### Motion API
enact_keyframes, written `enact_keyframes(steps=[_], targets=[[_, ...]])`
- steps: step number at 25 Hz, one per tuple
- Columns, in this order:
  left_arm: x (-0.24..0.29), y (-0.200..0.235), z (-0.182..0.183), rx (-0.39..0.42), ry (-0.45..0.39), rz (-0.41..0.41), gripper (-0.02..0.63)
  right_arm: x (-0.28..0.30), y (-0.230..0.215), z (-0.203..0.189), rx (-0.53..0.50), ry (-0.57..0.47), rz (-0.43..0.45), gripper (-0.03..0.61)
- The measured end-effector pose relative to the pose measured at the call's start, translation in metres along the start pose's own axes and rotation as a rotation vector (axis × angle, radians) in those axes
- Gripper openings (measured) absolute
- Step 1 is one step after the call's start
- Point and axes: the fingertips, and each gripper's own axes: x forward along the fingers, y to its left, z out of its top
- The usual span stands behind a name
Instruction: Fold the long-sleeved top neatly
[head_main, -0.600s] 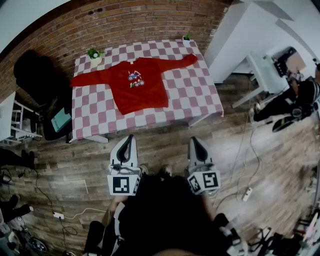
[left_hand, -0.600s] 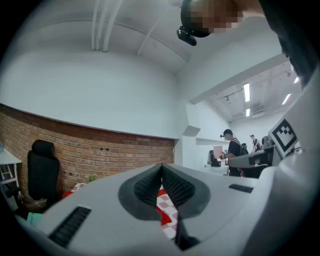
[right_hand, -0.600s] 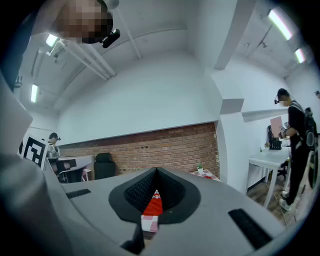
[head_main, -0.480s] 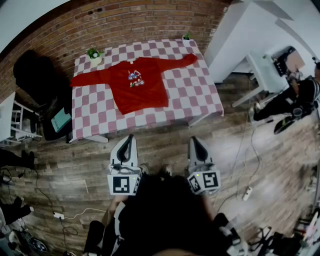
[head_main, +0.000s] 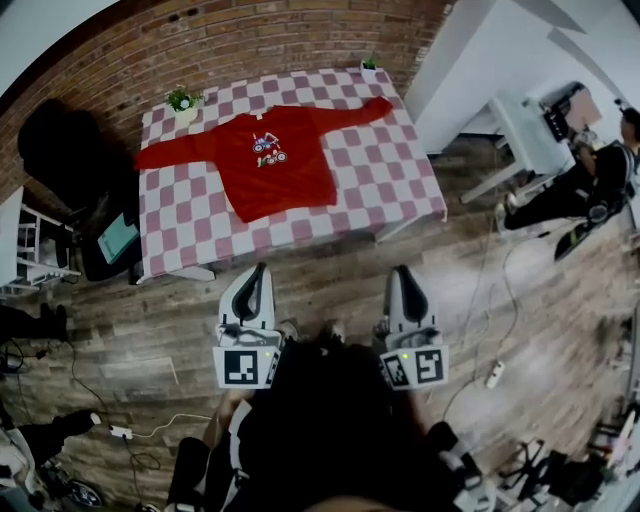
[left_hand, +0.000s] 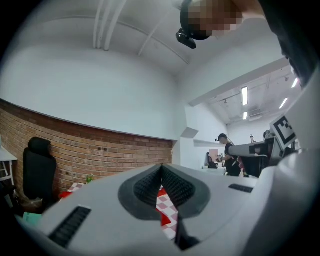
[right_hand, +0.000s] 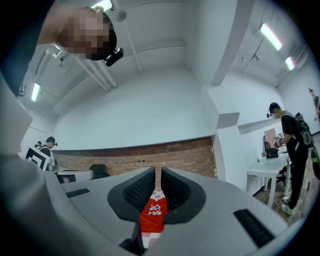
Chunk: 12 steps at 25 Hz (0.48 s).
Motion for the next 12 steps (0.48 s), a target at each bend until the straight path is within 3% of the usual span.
enact_keyframes(steps=[1,2,3,12], targets=[[0.0,0.002,0.0,0.001,-0.003,-0.003,0.006,0.002,0.001,0.0,-0.002,-0.008,-0.009,0.028],[0.0,0.004,-0.002,0.001,-0.001,-0.006,0.006,0.005,0.001,-0.005,-0.004,0.003,-0.016,0.119],[0.0,0.006,-0.006,-0.003,0.006,-0.01,0.006,0.008,0.001,-0.013,-0.003,0.025,-0.024,0.16],[-0.003,0.02,-0.025,-0.023,0.042,-0.071,0.006,0.01,0.016,-0.048,0.038,0.088,-0.075,0.175]])
